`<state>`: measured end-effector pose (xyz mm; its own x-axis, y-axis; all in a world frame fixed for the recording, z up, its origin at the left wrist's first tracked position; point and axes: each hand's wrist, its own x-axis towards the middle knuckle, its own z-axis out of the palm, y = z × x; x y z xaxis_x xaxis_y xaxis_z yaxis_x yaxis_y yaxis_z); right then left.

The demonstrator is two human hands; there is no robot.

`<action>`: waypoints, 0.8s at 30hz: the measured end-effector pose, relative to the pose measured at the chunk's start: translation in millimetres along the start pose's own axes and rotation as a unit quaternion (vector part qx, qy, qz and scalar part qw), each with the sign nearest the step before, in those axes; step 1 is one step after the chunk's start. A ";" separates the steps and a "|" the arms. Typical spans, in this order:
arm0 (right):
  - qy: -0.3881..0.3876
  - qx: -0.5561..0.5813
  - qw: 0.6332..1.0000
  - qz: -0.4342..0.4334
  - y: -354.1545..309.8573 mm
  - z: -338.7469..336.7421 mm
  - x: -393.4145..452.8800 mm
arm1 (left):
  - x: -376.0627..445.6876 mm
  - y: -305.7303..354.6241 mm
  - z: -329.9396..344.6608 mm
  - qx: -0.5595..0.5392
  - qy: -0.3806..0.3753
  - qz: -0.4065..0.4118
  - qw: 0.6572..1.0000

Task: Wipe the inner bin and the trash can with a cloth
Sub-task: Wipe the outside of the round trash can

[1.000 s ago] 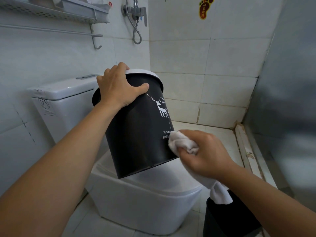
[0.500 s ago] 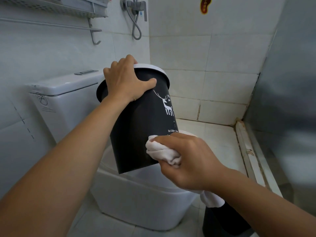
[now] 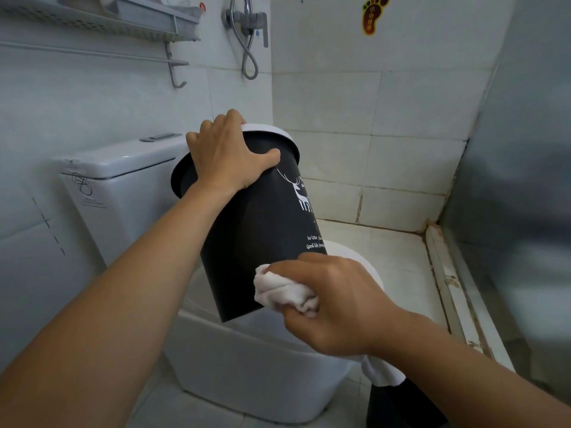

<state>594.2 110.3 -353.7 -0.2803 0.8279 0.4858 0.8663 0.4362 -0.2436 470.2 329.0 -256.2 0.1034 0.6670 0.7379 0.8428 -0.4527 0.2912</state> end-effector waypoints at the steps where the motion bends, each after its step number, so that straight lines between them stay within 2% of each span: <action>1: 0.017 0.006 1.000 0.008 4.3 0.1 1.1 | -0.5 -1.2 -0.2 -0.003 0.000 0.000 1.000; 7: 0.130 0.007 0.986 0.107 42.0 -1.0 11.0 | -2.6 -14.7 -7.6 -0.033 -0.012 -0.001 0.999; 12: 0.143 0.019 0.971 0.190 68.3 3.5 13.9 | -7.6 -23.6 -13.5 -0.108 -0.034 0.018 0.993; 16: 0.151 0.068 0.969 0.183 68.9 2.9 12.1 | -7.3 -30.7 -16.7 -0.152 -0.052 0.034 0.986; 18: 0.178 0.079 0.966 0.172 64.4 1.3 12.1 | -9.6 -31.6 -18.2 -0.189 -0.060 0.029 0.980; 24: 0.255 0.095 0.944 0.184 56.4 -14.2 13.9 | -17.8 -23.3 -10.0 -0.346 -0.053 -0.021 0.936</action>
<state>645.0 141.4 -348.8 0.3041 0.6791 0.6680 0.7621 0.2473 -0.5984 443.4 321.7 -270.1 0.1596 0.7314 0.6630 0.3066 -0.6751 0.6710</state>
